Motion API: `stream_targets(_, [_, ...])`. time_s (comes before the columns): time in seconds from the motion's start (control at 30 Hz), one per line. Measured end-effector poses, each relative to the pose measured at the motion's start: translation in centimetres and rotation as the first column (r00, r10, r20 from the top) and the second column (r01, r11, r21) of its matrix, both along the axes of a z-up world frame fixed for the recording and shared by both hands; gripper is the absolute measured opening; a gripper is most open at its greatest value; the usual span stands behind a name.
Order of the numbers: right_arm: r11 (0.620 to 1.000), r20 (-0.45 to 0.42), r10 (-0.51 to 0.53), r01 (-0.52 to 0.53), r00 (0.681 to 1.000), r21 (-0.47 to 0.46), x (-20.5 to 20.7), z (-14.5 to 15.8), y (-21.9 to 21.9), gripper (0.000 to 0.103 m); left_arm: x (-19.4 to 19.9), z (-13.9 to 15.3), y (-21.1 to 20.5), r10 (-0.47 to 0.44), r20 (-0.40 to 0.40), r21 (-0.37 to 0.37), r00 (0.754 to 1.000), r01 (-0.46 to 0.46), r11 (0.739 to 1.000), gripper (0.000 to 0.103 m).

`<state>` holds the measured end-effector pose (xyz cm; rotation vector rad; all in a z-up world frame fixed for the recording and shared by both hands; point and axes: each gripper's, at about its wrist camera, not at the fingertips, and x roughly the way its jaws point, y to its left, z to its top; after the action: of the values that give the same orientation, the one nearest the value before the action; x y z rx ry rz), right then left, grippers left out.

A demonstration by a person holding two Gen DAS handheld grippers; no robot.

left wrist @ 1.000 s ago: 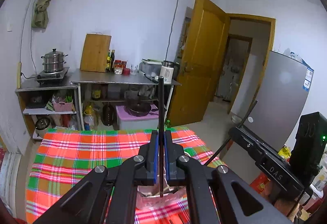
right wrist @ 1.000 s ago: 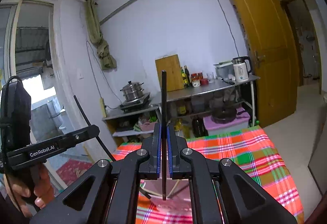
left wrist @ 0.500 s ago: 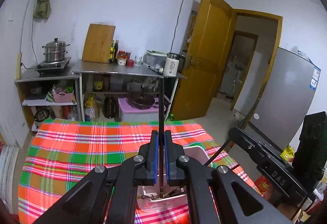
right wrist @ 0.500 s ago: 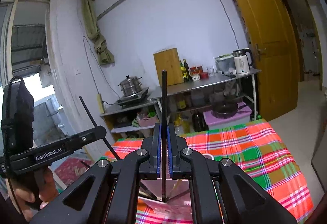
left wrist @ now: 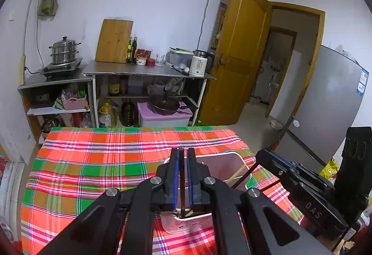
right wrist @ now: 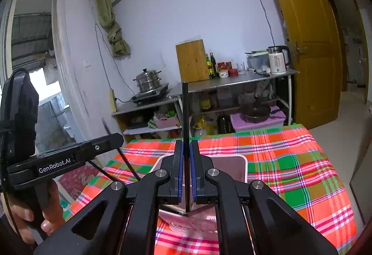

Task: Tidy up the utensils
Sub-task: 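Open both tools to drop the black chopsticks into the pink basket, then move both open tools back down to the remaining chopsticks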

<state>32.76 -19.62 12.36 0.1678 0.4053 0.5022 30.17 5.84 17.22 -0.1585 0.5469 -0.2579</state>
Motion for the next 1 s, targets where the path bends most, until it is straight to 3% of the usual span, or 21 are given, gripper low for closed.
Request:
stream_targets(0.23, [1.000, 0.014, 0.002, -0.002, 1.000, 0.005, -0.8, 0.4, -0.7, 0.014, -1.7, 1.1, 0.6, 0.019, 0.051, -0.006, 0.998, -0.019, 1.000, 0.011])
stream_targets(0.63, [0.999, 0.072, -0.012, 0.010, 0.997, 0.031, -5.6, 1.8, -3.9, 0.014, -8.1, 2.2, 0.9, 0.024, 0.119, -0.012, 0.993, -0.023, 1.000, 0.011])
stream_targets(0.8, [1.000, 0.067, -0.019, 0.019, 0.998, -0.001, -7.8, 0.4, -4.8, 0.014, -10.8, -0.1, -0.1, -0.009, 0.089, -0.004, 0.996, 0.009, 1.000, 0.011])
stream_targets(1.0, [1.000, -0.012, -0.007, 0.007, 1.000, -0.028, -9.4, -2.6, -5.8, 0.014, -13.1, -3.8, -1.3, -0.042, 0.026, -0.008, 0.999, 0.042, 0.999, 0.011])
